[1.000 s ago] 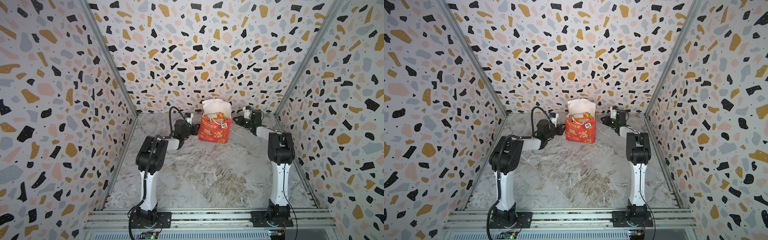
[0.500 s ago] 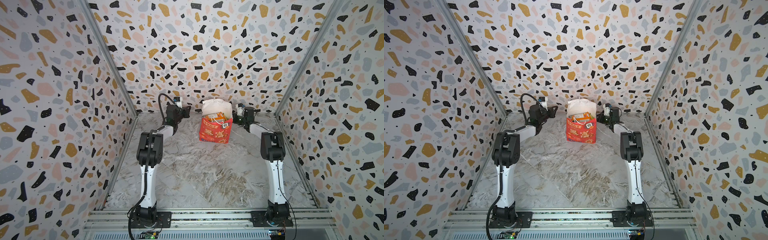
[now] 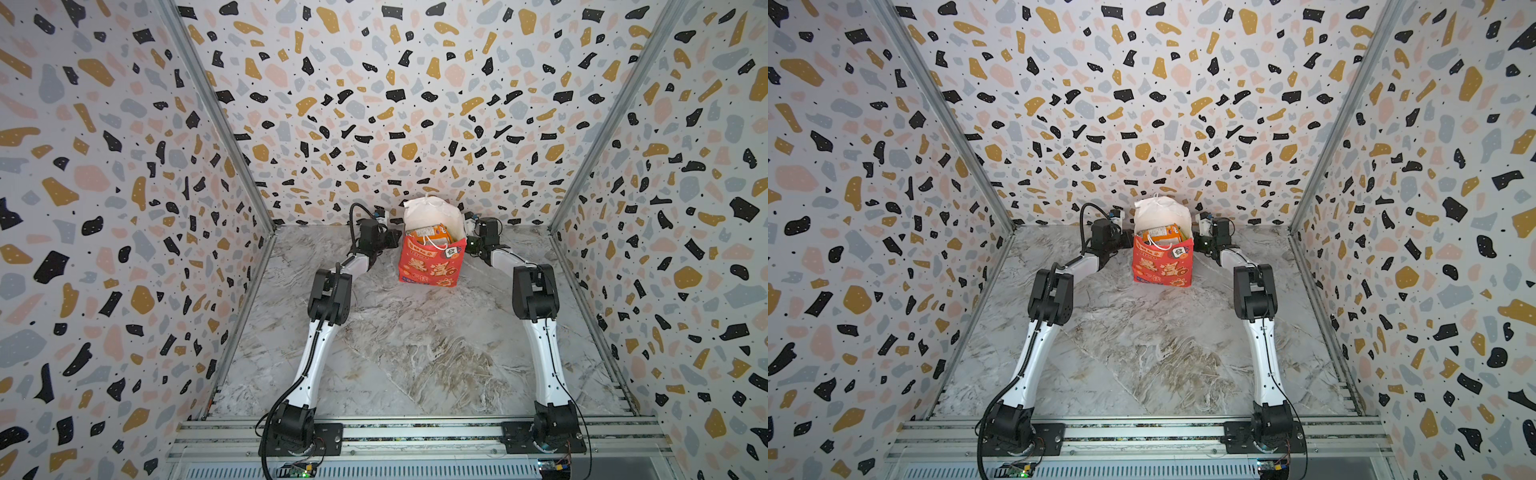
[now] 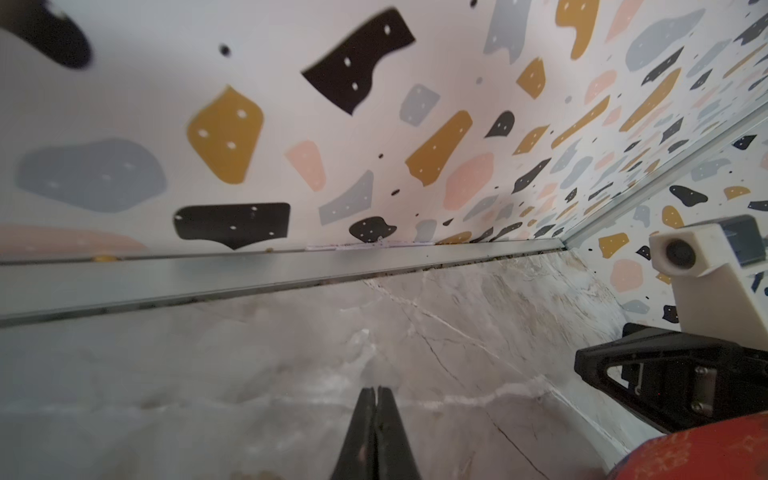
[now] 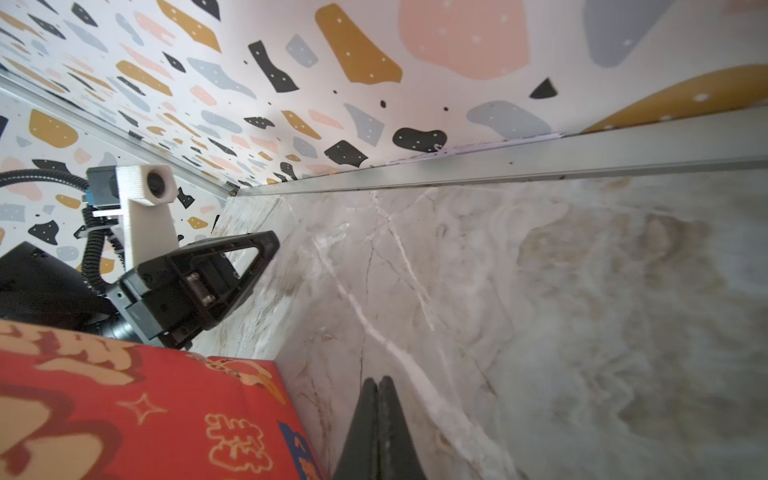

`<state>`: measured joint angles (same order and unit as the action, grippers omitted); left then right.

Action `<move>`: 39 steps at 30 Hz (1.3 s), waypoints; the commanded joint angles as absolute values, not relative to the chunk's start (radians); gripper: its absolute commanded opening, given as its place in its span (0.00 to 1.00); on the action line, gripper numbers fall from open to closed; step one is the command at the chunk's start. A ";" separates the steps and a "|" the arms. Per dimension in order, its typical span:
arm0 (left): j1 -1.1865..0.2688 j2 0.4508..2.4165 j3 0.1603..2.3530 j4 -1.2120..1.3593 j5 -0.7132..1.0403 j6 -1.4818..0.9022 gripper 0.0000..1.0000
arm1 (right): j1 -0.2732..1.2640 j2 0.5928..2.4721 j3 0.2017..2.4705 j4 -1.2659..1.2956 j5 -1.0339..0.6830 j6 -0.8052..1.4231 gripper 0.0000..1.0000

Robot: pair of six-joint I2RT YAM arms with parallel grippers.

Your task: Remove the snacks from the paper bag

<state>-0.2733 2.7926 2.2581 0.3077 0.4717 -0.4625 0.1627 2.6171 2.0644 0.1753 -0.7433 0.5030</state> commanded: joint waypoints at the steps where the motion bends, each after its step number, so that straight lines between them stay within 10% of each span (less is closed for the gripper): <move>1: -0.284 2.798 2.346 0.305 0.486 -0.415 0.00 | 0.197 2.585 2.088 0.147 -0.799 0.463 0.00; 39: -0.435 1.870 0.778 1.071 0.471 -0.498 0.00 | 0.218 2.278 1.531 0.417 -0.811 0.497 0.00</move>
<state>-0.3958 1.9388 0.8215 0.9382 0.4355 -0.4870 0.1970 2.3413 1.5539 0.3672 -0.7738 0.4927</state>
